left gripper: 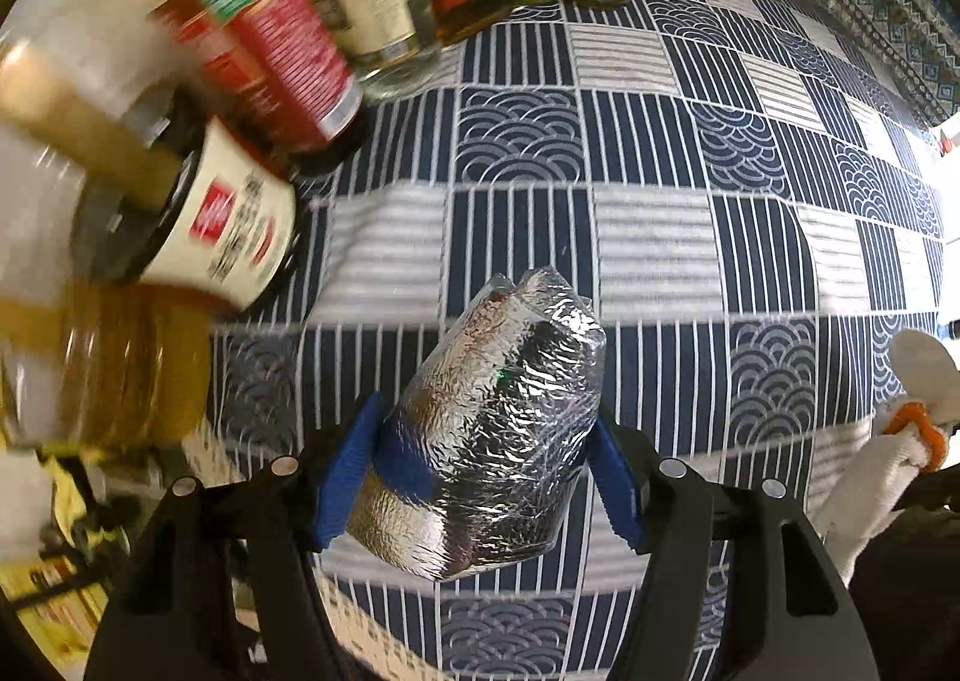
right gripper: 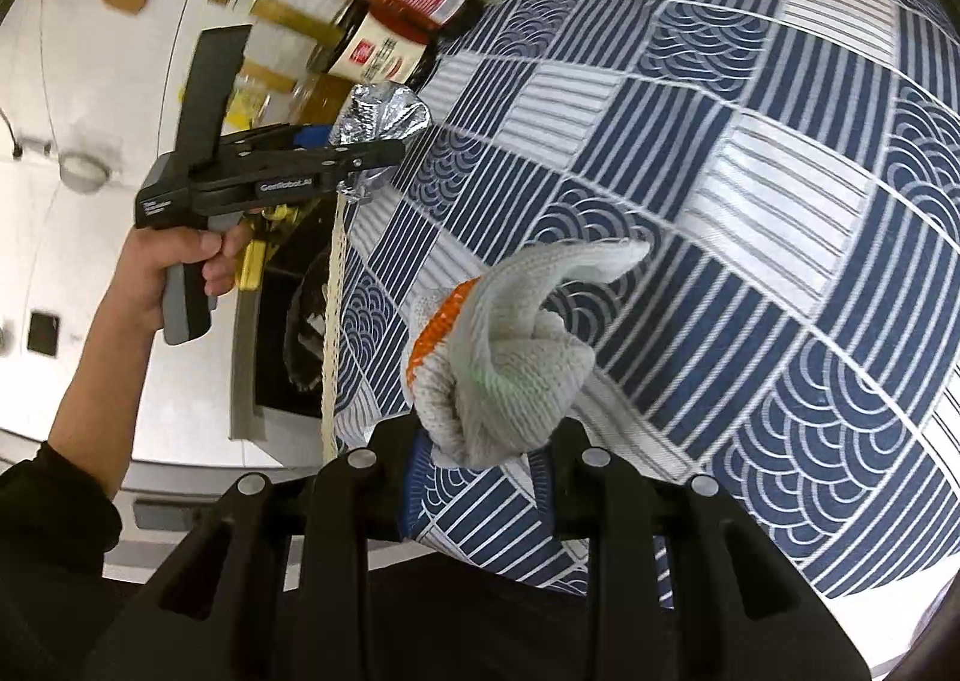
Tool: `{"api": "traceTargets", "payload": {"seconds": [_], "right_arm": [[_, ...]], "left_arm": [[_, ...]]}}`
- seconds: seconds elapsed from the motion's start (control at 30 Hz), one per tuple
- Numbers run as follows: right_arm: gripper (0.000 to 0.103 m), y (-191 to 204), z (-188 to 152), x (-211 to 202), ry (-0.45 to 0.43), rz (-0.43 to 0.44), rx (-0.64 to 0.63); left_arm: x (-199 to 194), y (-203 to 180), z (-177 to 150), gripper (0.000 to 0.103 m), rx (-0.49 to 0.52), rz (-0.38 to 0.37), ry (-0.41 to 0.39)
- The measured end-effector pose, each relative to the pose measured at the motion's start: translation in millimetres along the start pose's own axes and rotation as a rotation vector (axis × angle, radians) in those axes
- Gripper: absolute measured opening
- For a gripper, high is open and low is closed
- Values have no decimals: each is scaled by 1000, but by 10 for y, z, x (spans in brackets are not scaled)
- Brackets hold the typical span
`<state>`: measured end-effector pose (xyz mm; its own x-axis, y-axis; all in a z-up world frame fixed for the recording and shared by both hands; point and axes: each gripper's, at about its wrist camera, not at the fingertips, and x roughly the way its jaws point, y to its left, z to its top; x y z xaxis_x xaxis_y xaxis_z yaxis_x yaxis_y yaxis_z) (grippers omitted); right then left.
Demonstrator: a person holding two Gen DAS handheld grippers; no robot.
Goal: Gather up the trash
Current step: 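Carry the foil bundle with the left gripper while the right gripper carries the glove to the bin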
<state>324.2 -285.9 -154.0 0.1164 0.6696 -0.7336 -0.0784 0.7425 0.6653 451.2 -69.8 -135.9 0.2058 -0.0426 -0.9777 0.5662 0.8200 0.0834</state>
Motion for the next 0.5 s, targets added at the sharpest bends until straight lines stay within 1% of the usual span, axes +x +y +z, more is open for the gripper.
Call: {"api": "traceTargets", "payload": {"seconds": [0.1,0.17,0.3,0.5], "right_arm": [[30,113,-14,116,25,-2,-25],[30,194,-30,184,39,-4,-45],[30,407,-44,335,53,2,-85],[30,638,-50,586,86,10,-111]], "left_arm": [[-97,119,-232,64,-45,-3,-7],[-119,146,-294,64,-67,-5,-15],[-176,260,-575,64,-132,-18,-21],[-256,530,-1089,64,-237,-21,-25]]}}
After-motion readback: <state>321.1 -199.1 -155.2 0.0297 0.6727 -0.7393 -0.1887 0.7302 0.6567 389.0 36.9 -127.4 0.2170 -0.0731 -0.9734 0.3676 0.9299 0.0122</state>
